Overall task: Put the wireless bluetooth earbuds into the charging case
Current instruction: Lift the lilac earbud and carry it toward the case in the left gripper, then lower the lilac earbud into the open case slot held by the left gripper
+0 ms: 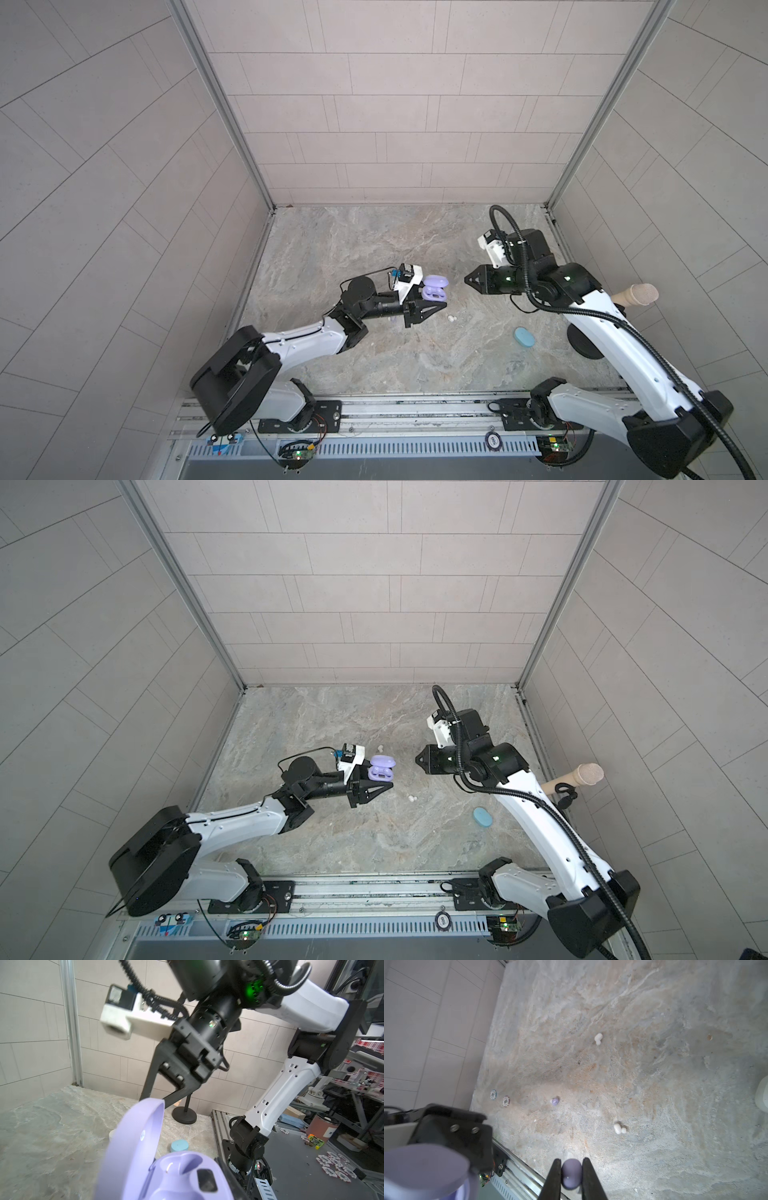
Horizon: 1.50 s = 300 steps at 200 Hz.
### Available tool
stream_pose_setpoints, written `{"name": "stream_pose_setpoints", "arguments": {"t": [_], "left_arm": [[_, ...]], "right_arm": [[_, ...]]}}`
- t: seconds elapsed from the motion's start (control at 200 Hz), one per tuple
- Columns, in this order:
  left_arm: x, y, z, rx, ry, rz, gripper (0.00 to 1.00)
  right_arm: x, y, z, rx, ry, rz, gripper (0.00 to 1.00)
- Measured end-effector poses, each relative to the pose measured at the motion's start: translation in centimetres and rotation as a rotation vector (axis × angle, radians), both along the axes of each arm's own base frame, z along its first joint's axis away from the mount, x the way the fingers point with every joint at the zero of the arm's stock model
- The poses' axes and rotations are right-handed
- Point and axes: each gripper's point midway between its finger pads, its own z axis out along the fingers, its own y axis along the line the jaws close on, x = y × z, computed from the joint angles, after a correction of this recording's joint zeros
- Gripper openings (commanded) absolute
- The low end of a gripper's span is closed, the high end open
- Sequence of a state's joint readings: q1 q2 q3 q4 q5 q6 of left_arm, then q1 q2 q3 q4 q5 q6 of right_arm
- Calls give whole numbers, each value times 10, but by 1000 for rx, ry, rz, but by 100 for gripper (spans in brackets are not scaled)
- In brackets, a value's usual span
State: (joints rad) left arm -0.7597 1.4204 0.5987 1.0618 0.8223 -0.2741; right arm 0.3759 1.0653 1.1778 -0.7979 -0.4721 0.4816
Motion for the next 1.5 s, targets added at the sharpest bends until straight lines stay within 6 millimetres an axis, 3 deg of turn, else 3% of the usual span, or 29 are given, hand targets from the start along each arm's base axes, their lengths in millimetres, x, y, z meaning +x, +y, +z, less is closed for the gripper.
{"name": "stream_pose_setpoints", "arguments": {"t": [0.1, 0.21, 0.441, 0.826, 1.502], "left_arm": [[7, -12, 3, -29, 11, -37, 9], [11, -19, 8, -53, 10, -64, 10], [10, -26, 26, -91, -17, -115, 10], [1, -31, 25, -80, -12, -158, 10], [-12, -38, 27, -71, -21, -201, 10]], "right_arm": [[-12, -10, 22, 42, -64, -7, 14], [-22, -14, 32, 74, -82, -1, 14], [-39, -1, 52, 166, -98, 91, 14], [-56, 18, 87, 319, -158, 214, 13], [-65, 35, 82, 371, -115, 270, 14]]}}
